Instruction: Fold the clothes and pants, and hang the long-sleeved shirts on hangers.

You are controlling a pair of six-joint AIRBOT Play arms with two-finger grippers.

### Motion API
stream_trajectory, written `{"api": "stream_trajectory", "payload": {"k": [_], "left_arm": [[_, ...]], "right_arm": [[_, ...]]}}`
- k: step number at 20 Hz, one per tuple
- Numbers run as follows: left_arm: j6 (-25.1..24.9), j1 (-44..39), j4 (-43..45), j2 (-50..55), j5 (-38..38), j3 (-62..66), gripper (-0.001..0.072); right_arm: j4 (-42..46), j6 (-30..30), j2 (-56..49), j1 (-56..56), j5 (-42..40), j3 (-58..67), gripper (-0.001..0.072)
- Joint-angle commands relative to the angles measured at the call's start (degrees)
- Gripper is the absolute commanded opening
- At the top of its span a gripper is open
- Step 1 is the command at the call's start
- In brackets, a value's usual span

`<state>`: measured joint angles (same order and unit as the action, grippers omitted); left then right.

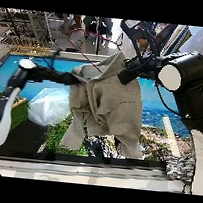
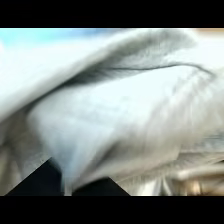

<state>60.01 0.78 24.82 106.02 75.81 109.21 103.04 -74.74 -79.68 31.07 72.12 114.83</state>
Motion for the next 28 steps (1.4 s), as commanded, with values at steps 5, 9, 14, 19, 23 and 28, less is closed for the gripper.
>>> {"api": "stream_trajectory", "payload": {"k": [5, 9, 14, 19, 23, 28], "left_arm": [[-4.0, 8.3, -4.5, -2.3, 3.5, 0.1, 0.0018], [-5.4, 8.4, -4.5, -2.2, 2.4, 0.1, 0.0017], [-5.7, 11.5, -6.6, -2.2, 1.4, 0.1, 0.0017], [-6.5, 12.2, -5.8, -2.1, 2.0, 0.1, 0.0017], [-6.5, 12.7, -4.1, -2.2, 2.6, 0.1, 0.0017], [-6.5, 13.7, -4.6, -2.2, 2.9, 0.1, 0.0017]], "right_arm": [[-1.9, 17.7, 0.0, 0.0, 0.1, 0.0, 0.0025], [-1.7, 24.6, 0.0, 0.0, 0.2, 0.0, 0.0024], [-1.4, 25.2, -0.9, 0.0, -1.5, -0.5, 0.0024], [3.4, 28.0, -2.1, 0.0, -8.3, -3.8, 0.0023], [14.3, 27.9, -2.1, 0.0, -9.9, -6.3, 0.0022], [20.7, 31.1, -2.1, 0.0, -8.5, -10.4, 0.0022]]}}
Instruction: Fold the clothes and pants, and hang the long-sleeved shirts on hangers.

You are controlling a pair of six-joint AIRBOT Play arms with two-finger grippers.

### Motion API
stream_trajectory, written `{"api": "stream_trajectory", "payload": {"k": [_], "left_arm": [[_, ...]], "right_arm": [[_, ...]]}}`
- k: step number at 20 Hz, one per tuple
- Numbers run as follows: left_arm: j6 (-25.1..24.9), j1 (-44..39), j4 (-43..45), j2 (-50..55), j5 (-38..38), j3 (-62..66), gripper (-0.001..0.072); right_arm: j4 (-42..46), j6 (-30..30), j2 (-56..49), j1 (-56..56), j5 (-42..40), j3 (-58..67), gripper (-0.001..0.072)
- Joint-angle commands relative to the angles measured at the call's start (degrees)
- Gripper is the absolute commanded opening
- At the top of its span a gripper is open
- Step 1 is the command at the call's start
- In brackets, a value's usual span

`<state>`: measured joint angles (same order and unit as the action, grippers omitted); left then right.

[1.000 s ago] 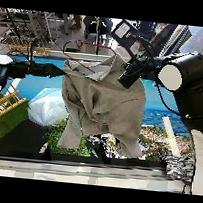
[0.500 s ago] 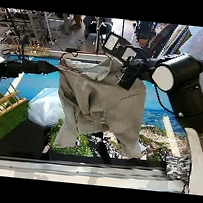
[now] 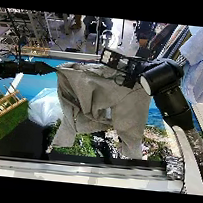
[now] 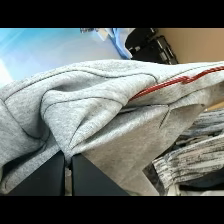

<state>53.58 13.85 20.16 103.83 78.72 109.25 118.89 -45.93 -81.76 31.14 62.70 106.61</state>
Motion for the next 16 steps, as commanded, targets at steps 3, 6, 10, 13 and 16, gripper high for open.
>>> {"api": "stream_trajectory", "payload": {"k": [3, 6, 10, 13, 16], "left_arm": [[-0.1, 1.5, -2.3, 0.0, 0.6, 0.1, 0.0017], [-1.8, 2.6, -4.4, 0.0, 1.8, 0.1, 0.0017], [-2.1, 3.5, -4.4, 0.0, 4.5, 0.1, 0.0017], [-2.1, 3.6, -4.4, 0.0, 9.9, 0.1, 0.0018], [-2.1, 2.0, -4.3, 0.0, 15.0, 0.1, 0.002]], "right_arm": [[5.5, 2.1, 0.0, -0.1, 4.1, -6.6, 0.0022], [5.5, 1.8, 0.0, -0.1, 5.7, -11.9, 0.0022], [6.0, -2.4, -0.3, -0.1, 5.1, -17.3, 0.0022], [9.6, -20.9, -1.2, -0.1, 1.5, -17.6, 0.0022], [8.0, -33.0, -0.3, 0.0, -8.2, -17.4, 0.0022]]}}
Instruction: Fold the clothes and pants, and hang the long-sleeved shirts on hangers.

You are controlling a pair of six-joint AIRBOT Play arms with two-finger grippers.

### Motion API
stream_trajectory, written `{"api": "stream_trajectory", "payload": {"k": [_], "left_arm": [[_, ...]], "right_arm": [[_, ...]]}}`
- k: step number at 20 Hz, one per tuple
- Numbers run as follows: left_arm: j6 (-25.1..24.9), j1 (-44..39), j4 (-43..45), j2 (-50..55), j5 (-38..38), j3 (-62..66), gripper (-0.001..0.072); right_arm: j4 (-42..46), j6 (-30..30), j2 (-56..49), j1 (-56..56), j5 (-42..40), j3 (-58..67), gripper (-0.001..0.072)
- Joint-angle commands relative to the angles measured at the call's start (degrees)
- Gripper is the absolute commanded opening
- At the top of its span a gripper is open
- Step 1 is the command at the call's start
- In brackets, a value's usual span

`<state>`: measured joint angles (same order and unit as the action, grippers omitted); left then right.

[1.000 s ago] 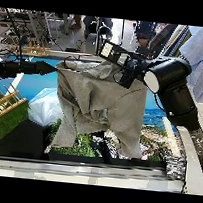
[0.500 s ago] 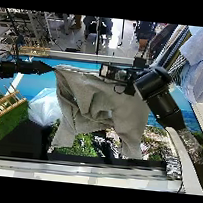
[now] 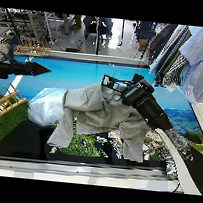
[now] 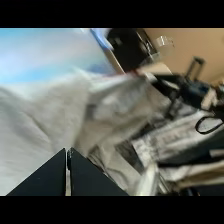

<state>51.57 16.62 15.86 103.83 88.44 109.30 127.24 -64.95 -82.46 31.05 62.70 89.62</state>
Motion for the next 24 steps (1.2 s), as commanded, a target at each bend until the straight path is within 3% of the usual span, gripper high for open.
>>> {"api": "stream_trajectory", "payload": {"k": [1, 3, 4, 10, 14, 17, 19, 20, 24], "left_arm": [[-0.1, -1.5, -0.1, 0.0, 5.5, 0.0, 0.0034], [0.0, -3.0, -0.1, 0.0, 3.9, 0.0, 0.0322], [0.0, -3.8, -0.1, 0.0, 2.4, 0.0, 0.0409], [0.0, -13.8, 0.1, -0.4, -8.3, 0.0, 0.0428], [-1.2, -21.2, 8.8, -4.1, -21.1, 0.0, 0.0447], [-1.7, -26.6, 17.8, -6.2, -28.4, 0.0, 0.0611], [-1.4, -29.5, 22.0, -5.9, -30.5, 0.0, 0.062], [-0.9, -30.9, 24.2, -5.6, -32.6, 0.0, 0.0619], [10.8, -34.8, 33.5, -4.7, -49.2, 0.0, 0.0611]], "right_arm": [[-1.5, -16.7, 1.0, 0.1, -10.6, 0.0, 0.0022], [-2.7, -20.1, 2.2, 0.1, -11.6, 1.1, 0.0023], [-4.6, -20.0, 3.1, 0.1, -10.6, 2.0, 0.0023], [-13.6, -19.9, 4.9, 0.1, -0.9, 8.3, 0.0023], [-14.6, -19.8, 4.9, 0.1, 1.4, 8.3, 0.0023], [-14.7, -19.5, 4.9, 0.1, 0.9, 8.3, 0.0024], [-14.9, -19.4, 4.9, 0.1, 0.9, 8.3, 0.0024], [-15.1, -19.4, 4.9, 0.1, 0.9, 8.3, 0.0024], [-17.4, -19.3, 4.9, 0.1, 0.9, 8.3, 0.0024]]}}
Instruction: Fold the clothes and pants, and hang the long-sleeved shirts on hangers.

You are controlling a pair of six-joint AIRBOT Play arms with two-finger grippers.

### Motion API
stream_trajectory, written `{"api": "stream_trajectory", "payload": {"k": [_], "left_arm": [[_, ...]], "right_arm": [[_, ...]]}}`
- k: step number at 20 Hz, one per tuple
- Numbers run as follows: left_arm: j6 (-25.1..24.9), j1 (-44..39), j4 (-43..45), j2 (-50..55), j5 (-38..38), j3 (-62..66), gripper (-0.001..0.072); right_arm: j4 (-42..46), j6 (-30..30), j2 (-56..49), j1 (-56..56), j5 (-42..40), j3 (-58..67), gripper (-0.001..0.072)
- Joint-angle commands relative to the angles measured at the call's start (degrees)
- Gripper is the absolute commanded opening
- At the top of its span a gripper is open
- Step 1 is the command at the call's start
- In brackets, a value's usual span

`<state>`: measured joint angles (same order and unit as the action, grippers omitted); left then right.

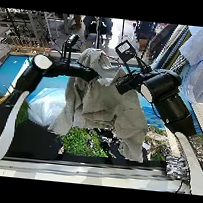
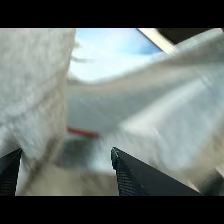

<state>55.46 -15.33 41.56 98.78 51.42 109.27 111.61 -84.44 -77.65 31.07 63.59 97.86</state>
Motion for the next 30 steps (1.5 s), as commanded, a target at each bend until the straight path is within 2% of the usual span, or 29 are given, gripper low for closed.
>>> {"api": "stream_trajectory", "payload": {"k": [1, 2, 5, 10, 11, 13, 15, 17, 20, 23, 25, 27, 30], "left_arm": [[8.9, -3.4, 8.7, 0.4, -15.9, 0.0, 0.0475], [9.3, -3.4, 9.9, 0.5, -18.3, 0.0, 0.0282], [9.3, -3.2, 12.5, 0.8, -21.0, 0.0, 0.0023], [9.1, -3.2, 13.9, 0.3, -20.4, 0.0, 0.002], [7.8, -3.3, 13.9, -0.5, -20.4, 0.0, 0.0019], [4.8, -3.0, 13.7, -3.3, -20.2, 0.0, 0.0018], [4.5, -1.6, 13.6, -6.7, -20.0, 0.0, 0.0018], [4.1, 0.5, 10.9, -9.6, -18.6, 0.0, 0.0018], [-1.2, 3.5, 1.7, -11.3, -11.3, 0.0, 0.0018], [-2.4, 5.3, -1.1, -11.1, -5.6, 0.0, 0.0019], [-2.4, 6.2, -0.2, -10.3, -1.6, 0.0, 0.002], [-2.4, 7.3, 3.5, -8.2, 2.6, 0.0, 0.002], [-2.4, 9.0, 3.3, -3.1, 3.5, 0.0, 0.0023]], "right_arm": [[-2.5, 0.2, 0.0, 0.1, 0.0, 0.1, 0.0024], [-3.5, 0.9, 0.0, 0.1, 0.0, 0.1, 0.0024], [-4.9, 1.6, 0.1, 0.1, 0.0, 0.1, 0.0024], [-5.0, 1.6, 0.1, 0.0, 0.2, 0.0, 0.0024], [-4.9, 1.9, 0.1, 0.0, 0.9, 0.0, 0.0024], [-3.6, 5.3, -0.1, 0.0, 4.8, 0.0, 0.0024], [-1.3, 9.4, -0.6, 0.0, 10.2, 0.0, 0.0024], [0.3, 12.6, -1.2, 0.0, 14.7, -0.3, 0.0023], [0.9, 14.9, -2.6, 0.0, 15.9, -0.3, 0.0023], [3.3, 13.9, -3.5, 0.0, 15.6, -0.3, 0.0023], [4.8, 8.5, -2.8, 0.0, 12.7, -0.1, 0.0023], [3.9, 5.6, -0.6, 0.3, 7.8, 0.0, 0.0023], [1.7, 5.6, 4.0, 2.1, 4.5, 0.2, 0.0023]]}}
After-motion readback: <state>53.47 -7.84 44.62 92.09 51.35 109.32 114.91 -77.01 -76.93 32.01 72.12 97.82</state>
